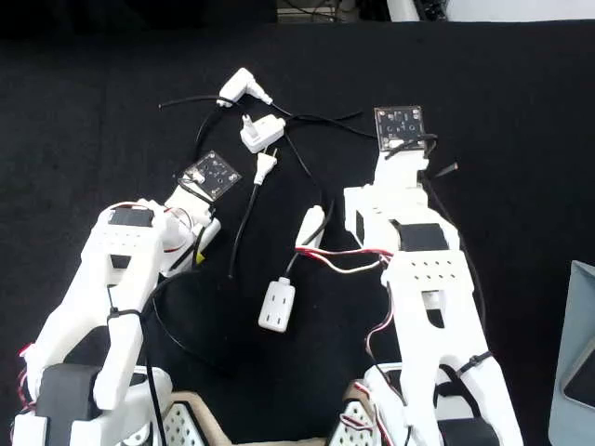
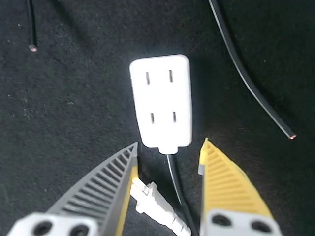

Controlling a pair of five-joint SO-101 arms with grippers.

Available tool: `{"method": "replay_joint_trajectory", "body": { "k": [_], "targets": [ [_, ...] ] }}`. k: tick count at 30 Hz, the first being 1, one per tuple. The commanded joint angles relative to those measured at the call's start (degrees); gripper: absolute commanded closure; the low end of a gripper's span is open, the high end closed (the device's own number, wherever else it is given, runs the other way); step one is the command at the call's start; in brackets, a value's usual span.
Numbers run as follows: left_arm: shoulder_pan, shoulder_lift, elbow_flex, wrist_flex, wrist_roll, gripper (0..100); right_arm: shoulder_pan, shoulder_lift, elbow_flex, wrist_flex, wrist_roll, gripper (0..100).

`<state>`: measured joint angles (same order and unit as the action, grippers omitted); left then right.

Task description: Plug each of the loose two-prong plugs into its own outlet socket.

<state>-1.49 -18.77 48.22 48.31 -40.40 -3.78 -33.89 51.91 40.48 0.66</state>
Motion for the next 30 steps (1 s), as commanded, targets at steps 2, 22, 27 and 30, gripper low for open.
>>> {"method": "replay_joint_trajectory", "body": {
  "k": [2,22,27,30],
  "targets": [
    [-0.7,-2.2,-1.0,-1.1,-0.4,80,-0.8,0.0,-1.0,-0.8,0.0,98.6],
    [-19.6,-2.2,-7.3,0.5,25.5,72,-20.7,0.0,-1.5,-1.8,-0.4,98.6],
    [-24.9,-2.1,-4.2,1.5,29.4,72,-29.0,0.6,-1.4,-10.6,-0.4,98.6],
    [-25.4,-2.1,-1.7,1.4,30.7,72,-32.4,4.4,-2.8,-14.3,-0.2,98.6]
  ]
}}
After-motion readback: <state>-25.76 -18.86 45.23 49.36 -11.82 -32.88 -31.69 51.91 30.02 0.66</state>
